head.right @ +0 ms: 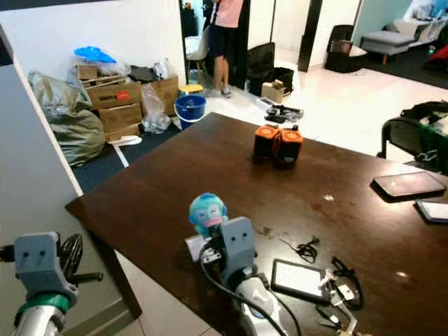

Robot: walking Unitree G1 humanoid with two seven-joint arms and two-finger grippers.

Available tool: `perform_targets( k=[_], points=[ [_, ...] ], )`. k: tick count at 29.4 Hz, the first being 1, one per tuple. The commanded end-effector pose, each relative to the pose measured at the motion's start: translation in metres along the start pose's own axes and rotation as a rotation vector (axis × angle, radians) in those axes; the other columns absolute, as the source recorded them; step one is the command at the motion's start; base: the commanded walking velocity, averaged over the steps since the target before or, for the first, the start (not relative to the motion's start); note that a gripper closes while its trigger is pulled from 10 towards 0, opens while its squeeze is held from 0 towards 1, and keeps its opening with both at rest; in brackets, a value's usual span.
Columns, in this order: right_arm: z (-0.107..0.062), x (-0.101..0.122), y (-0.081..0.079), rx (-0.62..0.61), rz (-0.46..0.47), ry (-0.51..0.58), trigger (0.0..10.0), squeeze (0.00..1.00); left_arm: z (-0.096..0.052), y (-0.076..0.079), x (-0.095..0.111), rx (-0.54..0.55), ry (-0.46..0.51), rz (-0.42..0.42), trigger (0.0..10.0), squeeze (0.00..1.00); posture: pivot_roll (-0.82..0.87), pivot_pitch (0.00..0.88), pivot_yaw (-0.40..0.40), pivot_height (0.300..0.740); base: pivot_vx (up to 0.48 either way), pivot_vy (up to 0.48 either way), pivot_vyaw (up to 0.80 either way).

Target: Hang keys on a hook

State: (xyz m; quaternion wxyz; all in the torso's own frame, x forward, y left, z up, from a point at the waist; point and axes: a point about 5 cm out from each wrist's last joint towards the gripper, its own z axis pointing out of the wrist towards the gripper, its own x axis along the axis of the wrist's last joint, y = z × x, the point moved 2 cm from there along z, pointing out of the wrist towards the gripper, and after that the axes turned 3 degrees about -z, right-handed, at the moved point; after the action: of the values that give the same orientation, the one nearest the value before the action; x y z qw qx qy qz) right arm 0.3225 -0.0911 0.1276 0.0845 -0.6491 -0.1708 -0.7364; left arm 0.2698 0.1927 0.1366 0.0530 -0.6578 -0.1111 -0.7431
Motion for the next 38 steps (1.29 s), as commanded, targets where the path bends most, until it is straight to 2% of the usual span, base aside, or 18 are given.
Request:
perform_targets(
  k=[1, 7, 38],
  points=[
    [-0.0003, -0.0015, -0.0026, 0.008, 0.007, -0.009, 10.0, 0.0, -0.0033, -0.0022, -0.0003, 0.007, -0.003, 0.015, 10.0, 0.0, -0.08, 0.0, 0.122, 0.74, 0.0, -0.48, 0.8],
    [-0.0005, -0.0028, -0.0029, 0.011, 0.009, -0.013, 10.0, 0.0, -0.005, -0.0049, -0.0016, 0.026, -0.015, -0.042, 10.0, 0.0, -0.08, 0.0, 0.123, 0.74, 0.0, -0.16, 0.8],
    [0.004, -0.0048, -0.0044, 0.017, 0.01, -0.011, 10.0, 0.0, -0.0063, -0.003, -0.0008, 0.0, -0.01, -0.007, 10.0, 0.0, -0.08, 0.0, 0.13, 0.74, 0.0, 0.0, 0.8]
  ],
)
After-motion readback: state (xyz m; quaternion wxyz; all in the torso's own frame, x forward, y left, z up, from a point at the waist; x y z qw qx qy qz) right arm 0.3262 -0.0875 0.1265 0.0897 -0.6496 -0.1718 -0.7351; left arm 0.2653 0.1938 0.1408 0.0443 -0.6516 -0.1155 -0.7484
